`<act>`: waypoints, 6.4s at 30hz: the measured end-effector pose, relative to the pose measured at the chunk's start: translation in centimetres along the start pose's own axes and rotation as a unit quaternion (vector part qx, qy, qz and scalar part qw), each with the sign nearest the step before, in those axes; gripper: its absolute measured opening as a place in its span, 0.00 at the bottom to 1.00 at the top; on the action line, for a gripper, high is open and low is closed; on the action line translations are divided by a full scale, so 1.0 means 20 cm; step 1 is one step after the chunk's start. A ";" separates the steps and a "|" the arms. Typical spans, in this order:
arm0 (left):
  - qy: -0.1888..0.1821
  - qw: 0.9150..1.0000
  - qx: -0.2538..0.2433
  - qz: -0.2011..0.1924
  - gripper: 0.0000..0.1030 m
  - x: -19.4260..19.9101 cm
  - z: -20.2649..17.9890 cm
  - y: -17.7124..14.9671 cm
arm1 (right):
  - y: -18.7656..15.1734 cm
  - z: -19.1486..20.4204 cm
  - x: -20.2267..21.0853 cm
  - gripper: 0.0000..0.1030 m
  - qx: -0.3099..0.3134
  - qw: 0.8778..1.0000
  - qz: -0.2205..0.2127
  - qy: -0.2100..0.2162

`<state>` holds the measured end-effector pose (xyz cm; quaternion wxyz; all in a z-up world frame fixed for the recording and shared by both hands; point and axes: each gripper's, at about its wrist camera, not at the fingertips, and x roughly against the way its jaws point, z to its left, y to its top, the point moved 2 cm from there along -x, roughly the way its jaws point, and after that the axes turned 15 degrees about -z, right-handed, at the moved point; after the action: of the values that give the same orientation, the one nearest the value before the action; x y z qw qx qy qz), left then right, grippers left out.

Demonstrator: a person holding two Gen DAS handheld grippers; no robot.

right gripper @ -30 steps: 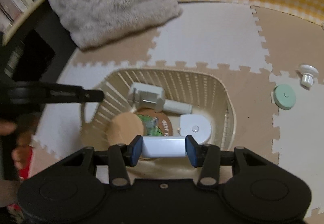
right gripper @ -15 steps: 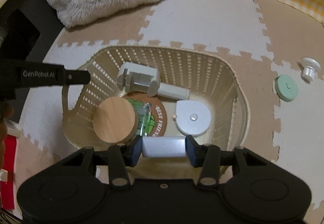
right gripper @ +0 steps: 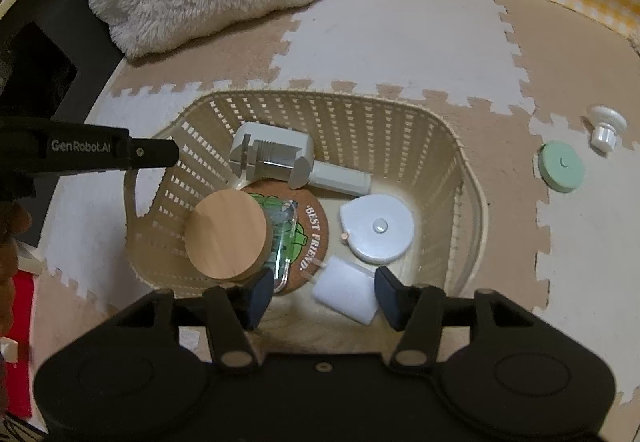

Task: Organize rigid objects
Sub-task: 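Open the right gripper to drop the charger into the basket, then move the open right gripper to the mint-green round tape measure, then close the right gripper on the mint-green tape measure and lift, then carry the tape measure into the basket and open the right gripper, then move the open right gripper to the white suction-cup knob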

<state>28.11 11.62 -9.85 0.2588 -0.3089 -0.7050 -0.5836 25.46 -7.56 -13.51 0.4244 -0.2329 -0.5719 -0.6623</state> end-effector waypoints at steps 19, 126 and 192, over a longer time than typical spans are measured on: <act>0.000 1.000 0.000 0.000 0.08 0.00 0.00 0.00 | 0.04 0.01 0.24 0.64 -0.016 0.997 -0.055 0.047; 0.006 1.000 -0.017 -0.003 0.08 -0.01 -0.02 0.00 | 0.22 -0.42 0.31 0.49 0.009 0.963 -0.269 0.030; 0.005 1.000 -0.012 -0.003 0.08 -0.01 -0.02 0.00 | 0.09 0.07 0.13 0.90 0.100 0.987 -0.094 0.084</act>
<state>28.12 11.28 -9.92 0.2568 -0.3071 -0.6979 -0.5939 25.29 -7.09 -10.06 0.4282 -0.0784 -0.6167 -0.6559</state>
